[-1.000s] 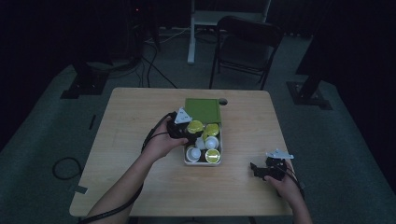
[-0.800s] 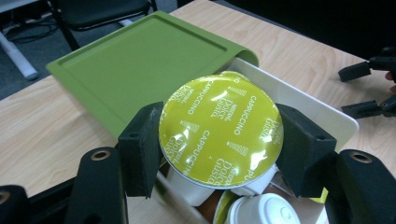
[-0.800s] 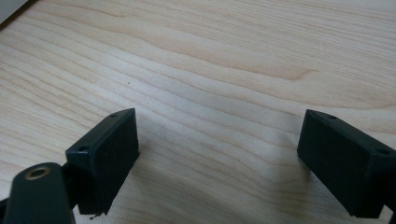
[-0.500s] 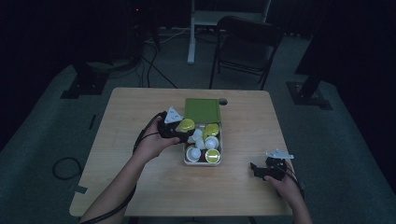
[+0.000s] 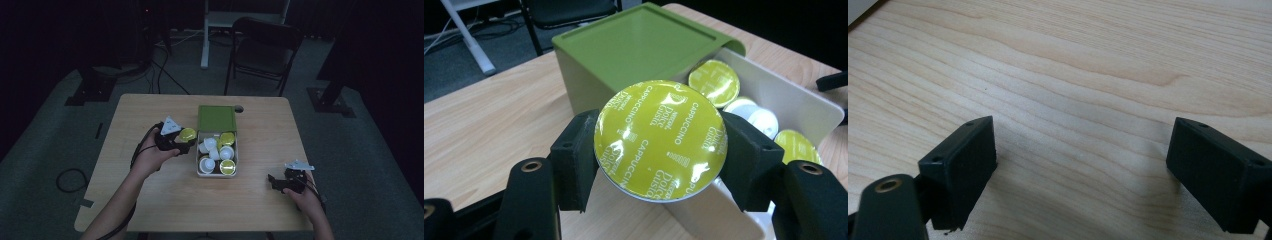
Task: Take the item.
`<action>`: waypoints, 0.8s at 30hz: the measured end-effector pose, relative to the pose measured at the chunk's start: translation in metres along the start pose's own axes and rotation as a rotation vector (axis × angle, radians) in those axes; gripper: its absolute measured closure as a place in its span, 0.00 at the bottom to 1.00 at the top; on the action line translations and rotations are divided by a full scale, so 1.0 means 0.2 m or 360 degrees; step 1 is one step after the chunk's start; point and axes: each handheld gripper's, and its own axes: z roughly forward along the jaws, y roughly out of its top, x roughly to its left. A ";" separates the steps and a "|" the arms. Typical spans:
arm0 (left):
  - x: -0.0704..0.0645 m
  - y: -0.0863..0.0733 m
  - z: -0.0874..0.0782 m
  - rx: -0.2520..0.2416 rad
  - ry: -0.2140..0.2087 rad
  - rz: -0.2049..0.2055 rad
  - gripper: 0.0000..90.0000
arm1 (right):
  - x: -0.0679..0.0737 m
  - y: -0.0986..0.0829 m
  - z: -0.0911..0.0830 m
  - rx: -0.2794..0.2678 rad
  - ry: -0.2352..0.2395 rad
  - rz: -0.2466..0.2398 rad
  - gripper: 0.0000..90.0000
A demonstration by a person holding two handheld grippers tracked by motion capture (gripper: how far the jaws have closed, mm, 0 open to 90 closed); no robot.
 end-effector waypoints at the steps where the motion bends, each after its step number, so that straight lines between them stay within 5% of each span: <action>1: 0.00 -0.01 -0.01 0.0002 0.0005 -0.0002 0.43 | 0.00 0.00 0.00 0.0000 0.0000 0.0000 0.13; 24: 0.10 -0.20 -0.09 -0.0018 0.0145 -0.0099 0.43 | 0.00 0.00 0.00 -0.0001 0.0000 0.0000 0.13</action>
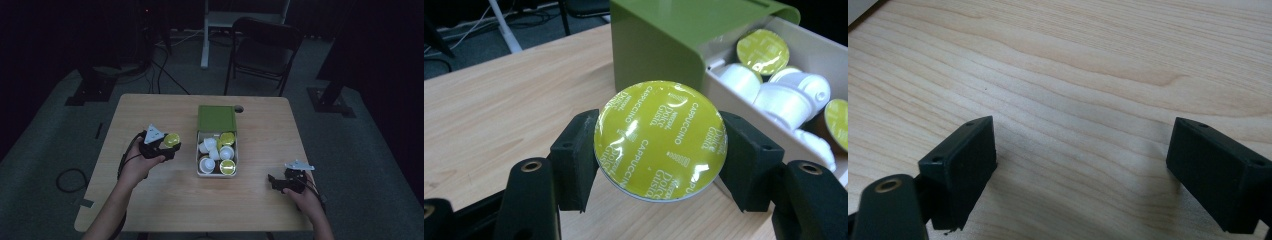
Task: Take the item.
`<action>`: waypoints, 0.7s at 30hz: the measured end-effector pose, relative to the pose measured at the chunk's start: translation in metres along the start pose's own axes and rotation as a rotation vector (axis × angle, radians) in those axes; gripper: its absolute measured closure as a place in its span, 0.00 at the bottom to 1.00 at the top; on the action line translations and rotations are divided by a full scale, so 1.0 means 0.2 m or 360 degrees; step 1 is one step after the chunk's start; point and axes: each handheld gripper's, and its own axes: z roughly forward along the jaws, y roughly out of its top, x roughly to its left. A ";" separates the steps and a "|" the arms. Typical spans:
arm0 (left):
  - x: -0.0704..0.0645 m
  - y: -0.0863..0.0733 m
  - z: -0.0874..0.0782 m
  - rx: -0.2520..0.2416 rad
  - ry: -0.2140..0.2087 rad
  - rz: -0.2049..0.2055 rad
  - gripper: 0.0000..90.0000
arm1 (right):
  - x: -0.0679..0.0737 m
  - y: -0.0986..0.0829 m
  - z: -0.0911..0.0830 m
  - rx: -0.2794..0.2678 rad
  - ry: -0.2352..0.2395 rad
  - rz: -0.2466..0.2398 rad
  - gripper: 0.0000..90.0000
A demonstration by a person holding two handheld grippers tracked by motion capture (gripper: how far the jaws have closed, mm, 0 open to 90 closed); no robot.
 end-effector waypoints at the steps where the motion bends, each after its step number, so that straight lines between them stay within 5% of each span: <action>1: 0.00 -0.01 0.00 -0.0001 0.0001 -0.0006 0.43 | 0.00 0.00 0.00 0.0000 0.0000 0.0000 0.13; 21: 0.06 -0.20 -0.05 0.0050 0.0050 -0.0092 0.43 | 0.00 0.00 0.00 0.0000 0.0000 -0.0001 0.13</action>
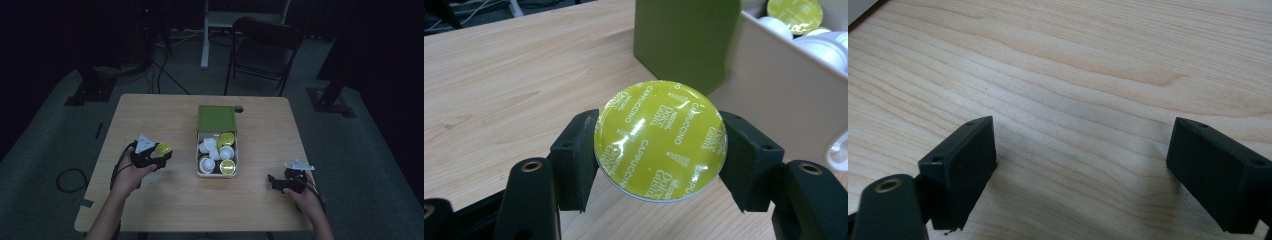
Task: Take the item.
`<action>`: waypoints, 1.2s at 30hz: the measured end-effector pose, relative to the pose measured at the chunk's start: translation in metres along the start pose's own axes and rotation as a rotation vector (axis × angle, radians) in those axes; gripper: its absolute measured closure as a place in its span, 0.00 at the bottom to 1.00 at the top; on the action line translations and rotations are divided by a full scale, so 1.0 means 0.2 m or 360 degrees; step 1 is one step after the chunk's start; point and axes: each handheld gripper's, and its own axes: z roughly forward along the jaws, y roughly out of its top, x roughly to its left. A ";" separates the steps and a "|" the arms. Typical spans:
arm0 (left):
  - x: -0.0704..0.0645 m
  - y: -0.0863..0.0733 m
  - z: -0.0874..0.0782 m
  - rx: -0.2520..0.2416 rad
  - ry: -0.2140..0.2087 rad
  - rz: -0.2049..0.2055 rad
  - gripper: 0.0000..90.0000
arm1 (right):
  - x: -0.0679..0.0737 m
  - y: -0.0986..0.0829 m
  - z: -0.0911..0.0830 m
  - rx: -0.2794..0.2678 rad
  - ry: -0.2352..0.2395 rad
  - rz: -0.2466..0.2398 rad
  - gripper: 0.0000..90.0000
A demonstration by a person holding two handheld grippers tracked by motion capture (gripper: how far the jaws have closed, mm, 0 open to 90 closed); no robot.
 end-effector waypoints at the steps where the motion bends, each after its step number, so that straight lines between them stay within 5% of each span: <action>1: 0.00 -0.01 0.00 -0.0004 0.0003 -0.0007 0.43 | 0.00 0.00 0.00 0.0000 0.0000 0.0000 0.13; 36: 0.17 -0.21 -0.11 0.0059 0.0174 -0.0150 0.43 | 0.00 0.00 0.00 0.0000 0.0000 0.0000 0.13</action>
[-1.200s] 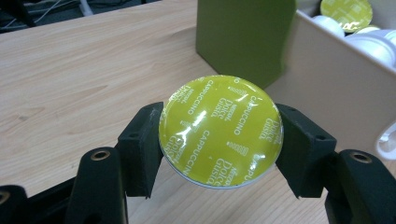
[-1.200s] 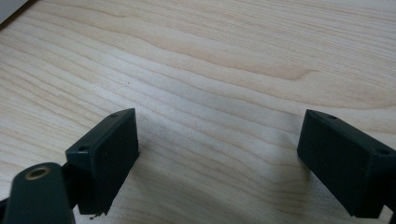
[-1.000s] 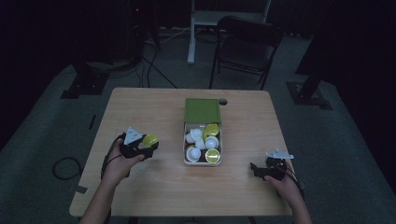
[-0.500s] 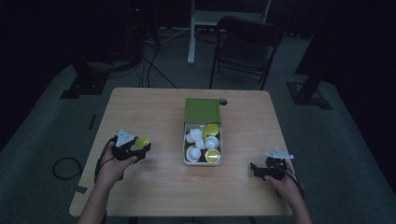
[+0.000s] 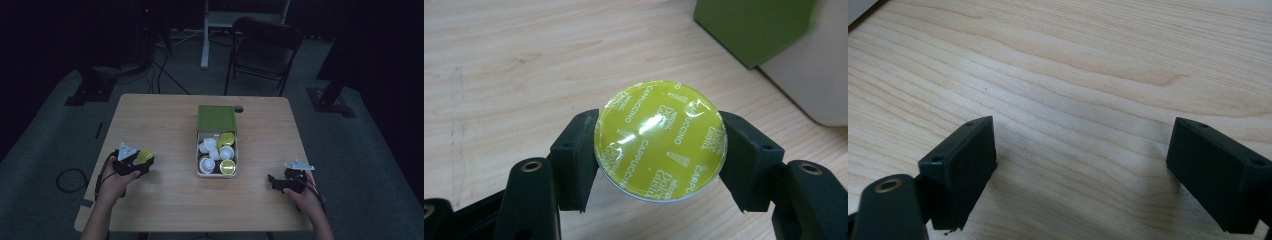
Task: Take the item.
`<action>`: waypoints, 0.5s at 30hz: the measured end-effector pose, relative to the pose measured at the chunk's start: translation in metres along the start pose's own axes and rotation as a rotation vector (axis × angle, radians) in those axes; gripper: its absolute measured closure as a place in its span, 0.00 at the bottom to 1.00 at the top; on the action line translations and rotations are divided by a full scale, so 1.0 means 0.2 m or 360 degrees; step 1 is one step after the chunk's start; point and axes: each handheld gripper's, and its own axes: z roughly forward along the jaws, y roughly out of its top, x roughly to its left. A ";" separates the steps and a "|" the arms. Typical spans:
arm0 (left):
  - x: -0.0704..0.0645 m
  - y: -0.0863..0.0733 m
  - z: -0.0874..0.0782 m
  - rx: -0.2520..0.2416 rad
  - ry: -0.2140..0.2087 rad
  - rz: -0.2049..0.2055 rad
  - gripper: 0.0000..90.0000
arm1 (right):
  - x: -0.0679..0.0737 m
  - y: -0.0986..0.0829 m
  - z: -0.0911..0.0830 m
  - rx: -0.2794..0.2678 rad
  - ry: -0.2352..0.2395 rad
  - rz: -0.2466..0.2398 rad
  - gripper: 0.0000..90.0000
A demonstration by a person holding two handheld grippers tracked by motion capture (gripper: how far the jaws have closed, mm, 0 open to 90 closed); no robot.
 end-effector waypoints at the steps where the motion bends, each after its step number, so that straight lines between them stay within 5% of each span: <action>1: 0.01 -0.01 0.00 0.0001 0.0008 -0.0004 0.43 | 0.00 0.00 0.00 0.0000 0.0000 0.0000 0.13; 15: 0.05 -0.08 -0.02 0.0046 0.0058 -0.0038 0.43 | 0.00 0.00 0.00 0.0000 0.0000 0.0000 0.13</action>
